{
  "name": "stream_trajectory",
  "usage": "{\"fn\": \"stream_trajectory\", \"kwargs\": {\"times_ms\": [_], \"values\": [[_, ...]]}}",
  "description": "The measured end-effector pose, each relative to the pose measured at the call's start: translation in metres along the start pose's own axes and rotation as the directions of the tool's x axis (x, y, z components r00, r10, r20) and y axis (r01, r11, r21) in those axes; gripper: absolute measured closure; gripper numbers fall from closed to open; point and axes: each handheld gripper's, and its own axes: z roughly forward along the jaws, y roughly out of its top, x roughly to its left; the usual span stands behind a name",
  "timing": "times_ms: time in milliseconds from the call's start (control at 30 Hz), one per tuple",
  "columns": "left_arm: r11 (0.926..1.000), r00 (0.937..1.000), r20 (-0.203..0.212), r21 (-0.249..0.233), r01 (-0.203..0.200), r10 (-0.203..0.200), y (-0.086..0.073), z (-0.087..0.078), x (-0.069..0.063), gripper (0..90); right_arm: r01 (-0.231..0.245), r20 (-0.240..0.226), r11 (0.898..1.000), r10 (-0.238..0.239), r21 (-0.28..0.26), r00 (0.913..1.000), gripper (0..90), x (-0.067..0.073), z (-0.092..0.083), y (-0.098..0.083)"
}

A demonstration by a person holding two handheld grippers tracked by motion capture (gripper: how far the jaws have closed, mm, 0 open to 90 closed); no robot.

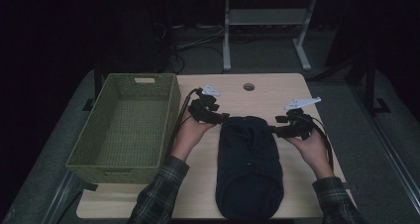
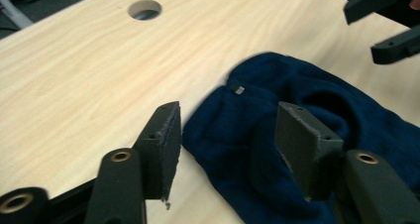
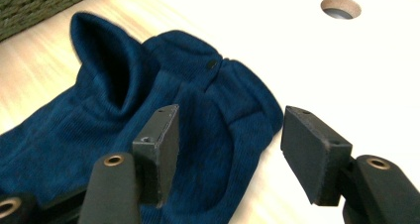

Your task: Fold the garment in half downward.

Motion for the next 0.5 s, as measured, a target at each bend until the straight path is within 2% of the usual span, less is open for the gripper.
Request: {"fn": "stream_trajectory", "kwargs": {"times_ms": [133,167,300,333,367,500], "values": [[0.9999,0.9998,-0.018,0.013,0.007,-0.007,0.0,0.01,0.008,45.6,-0.003,-0.007,1.0,0.003,0.007,1.0,39.9,-0.003,0.009,0.007],[0.9996,0.9998,-0.019,0.024,0.01,-0.01,-0.001,0.018,0.012,45.6,-0.003,-0.004,1.0,0.003,0.005,1.0,39.9,-0.003,0.011,0.008],[0.9969,0.9995,-0.012,0.073,0.029,-0.028,-0.008,0.035,0.018,45.5,-0.004,0.001,1.0,0.004,0.012,1.0,40.0,-0.007,0.019,0.012],[0.9969,0.9995,-0.012,0.073,0.029,-0.028,-0.008,0.035,0.018,45.3,-0.012,-0.002,1.0,0.012,0.009,0.9999,40.3,-0.008,0.02,0.013],[0.9956,0.9994,-0.014,0.087,0.034,-0.033,-0.012,0.043,0.021,45.1,-0.011,-0.001,1.0,0.011,0.009,0.9999,40.7,-0.009,0.022,0.013],[0.9938,0.9982,-0.025,0.096,0.057,-0.054,-0.019,0.059,0.027,44.7,-0.023,-0.004,0.999,0.023,0.023,0.9997,40.6,-0.013,0.029,0.01]]}}
